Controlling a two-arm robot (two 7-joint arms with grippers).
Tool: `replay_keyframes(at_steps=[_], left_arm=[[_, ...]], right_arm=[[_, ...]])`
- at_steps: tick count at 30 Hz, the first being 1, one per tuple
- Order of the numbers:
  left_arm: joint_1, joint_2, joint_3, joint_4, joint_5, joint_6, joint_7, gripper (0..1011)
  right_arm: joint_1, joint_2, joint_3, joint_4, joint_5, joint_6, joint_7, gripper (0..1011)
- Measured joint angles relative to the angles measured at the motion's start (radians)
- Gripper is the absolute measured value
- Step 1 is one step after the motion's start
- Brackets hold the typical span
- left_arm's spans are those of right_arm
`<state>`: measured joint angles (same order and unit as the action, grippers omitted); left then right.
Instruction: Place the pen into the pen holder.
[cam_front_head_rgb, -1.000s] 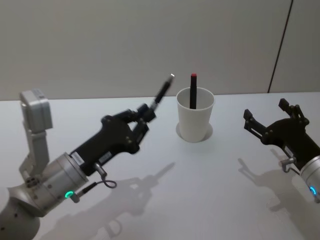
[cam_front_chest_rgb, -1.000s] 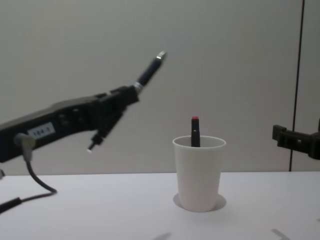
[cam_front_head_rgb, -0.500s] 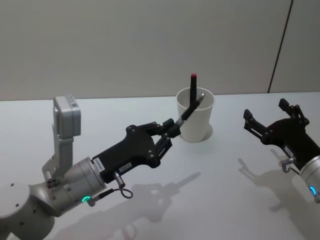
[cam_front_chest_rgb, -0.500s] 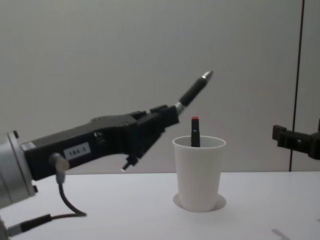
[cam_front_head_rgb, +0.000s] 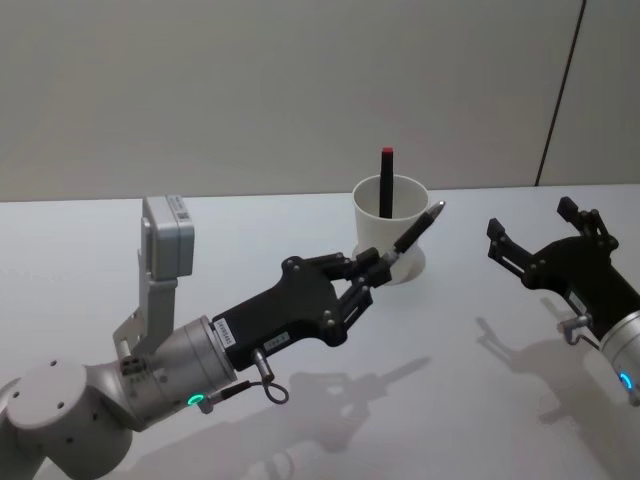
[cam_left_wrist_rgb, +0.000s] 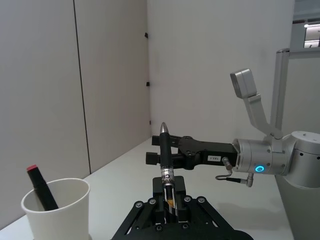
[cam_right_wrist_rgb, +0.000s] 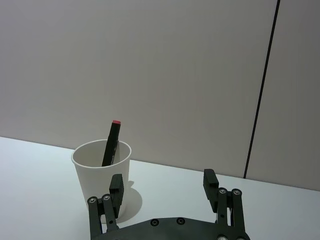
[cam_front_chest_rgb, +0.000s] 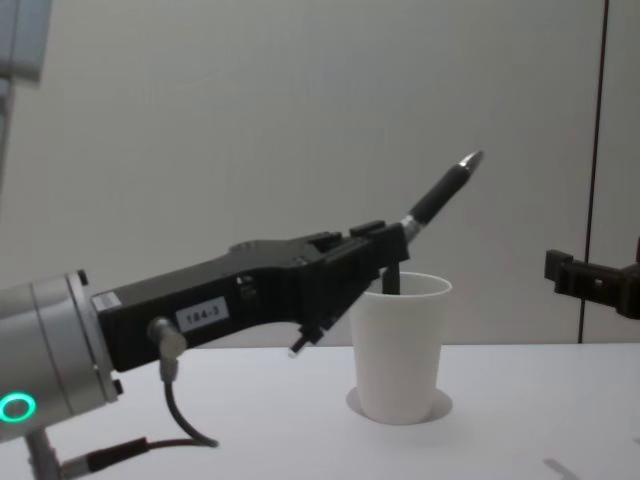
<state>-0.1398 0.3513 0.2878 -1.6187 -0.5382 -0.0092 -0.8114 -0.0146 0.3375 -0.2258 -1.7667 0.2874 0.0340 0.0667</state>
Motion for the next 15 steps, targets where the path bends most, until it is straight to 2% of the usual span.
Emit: replay_keyframes(at_steps=[15], left_arm=[[-0.014, -0.016, 0.028, 0.008, 0.008, 0.001, -0.025, 130]], right_arm=[[0.000, 0.000, 0.000, 0.000, 0.000, 0.000, 0.000, 1001]])
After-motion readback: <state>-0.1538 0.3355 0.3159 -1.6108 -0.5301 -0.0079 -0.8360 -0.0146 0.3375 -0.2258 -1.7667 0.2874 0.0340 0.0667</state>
